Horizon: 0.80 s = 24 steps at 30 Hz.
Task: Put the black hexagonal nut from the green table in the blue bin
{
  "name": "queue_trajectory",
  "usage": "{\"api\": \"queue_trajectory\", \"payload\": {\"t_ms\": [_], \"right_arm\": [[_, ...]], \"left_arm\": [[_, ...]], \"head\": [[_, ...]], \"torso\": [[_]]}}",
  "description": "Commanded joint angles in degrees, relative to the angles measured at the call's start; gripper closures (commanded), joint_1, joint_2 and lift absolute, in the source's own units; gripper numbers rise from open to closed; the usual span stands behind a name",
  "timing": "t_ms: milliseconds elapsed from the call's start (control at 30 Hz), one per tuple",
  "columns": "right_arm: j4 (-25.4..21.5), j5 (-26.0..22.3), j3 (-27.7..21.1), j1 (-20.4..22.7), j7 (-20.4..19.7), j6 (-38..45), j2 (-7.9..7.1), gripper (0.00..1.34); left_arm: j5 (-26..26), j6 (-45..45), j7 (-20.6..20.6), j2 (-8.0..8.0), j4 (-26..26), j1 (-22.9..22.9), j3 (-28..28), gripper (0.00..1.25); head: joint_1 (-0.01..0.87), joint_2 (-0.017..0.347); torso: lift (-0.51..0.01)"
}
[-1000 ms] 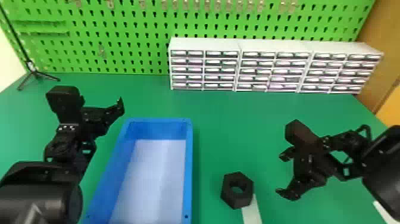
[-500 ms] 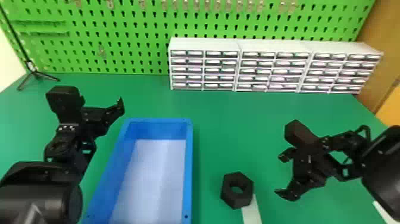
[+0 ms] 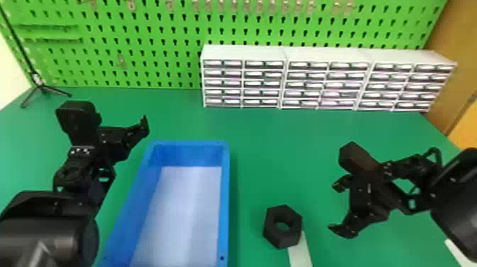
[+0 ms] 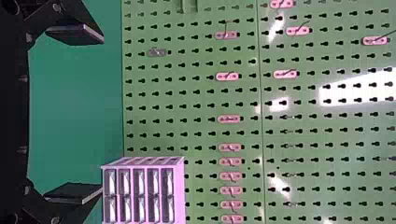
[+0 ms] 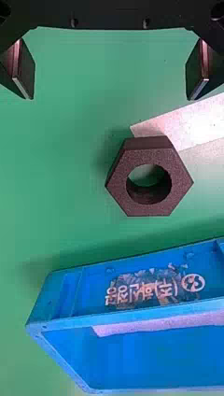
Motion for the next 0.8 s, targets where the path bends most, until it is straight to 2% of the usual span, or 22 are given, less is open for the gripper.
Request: {"api": "queue_trajectory", "payload": {"t_ms": [0, 300, 633, 767], "right_arm": [[0.0, -0.1, 0.0, -0.1, 0.0, 0.0, 0.0, 0.09], [-0.1, -0.4, 0.4, -0.6, 0.0, 0.0, 0.35, 0.09], [-0.3, -2.7, 2.9, -2.6, -0.1, 0.1, 0.7, 0.09], [-0.4, -3.9, 5.5, -4.0, -0.1, 0.5, 1.05, 0.09]], "left_arm": [[0.0, 0.1, 0.0, 0.0, 0.0, 0.0, -0.1, 0.16], [0.0, 0.1, 0.0, 0.0, 0.0, 0.2, 0.0, 0.16], [0.0, 0.1, 0.0, 0.0, 0.0, 0.2, 0.0, 0.16], [0.0, 0.1, 0.0, 0.0, 0.0, 0.3, 0.0, 0.16]], "head": [[0.683, 0.028], [0.683, 0.028], [0.683, 0.028], [0.683, 0.028]], "torso": [[-0.096], [-0.096], [-0.096], [-0.096]]}}
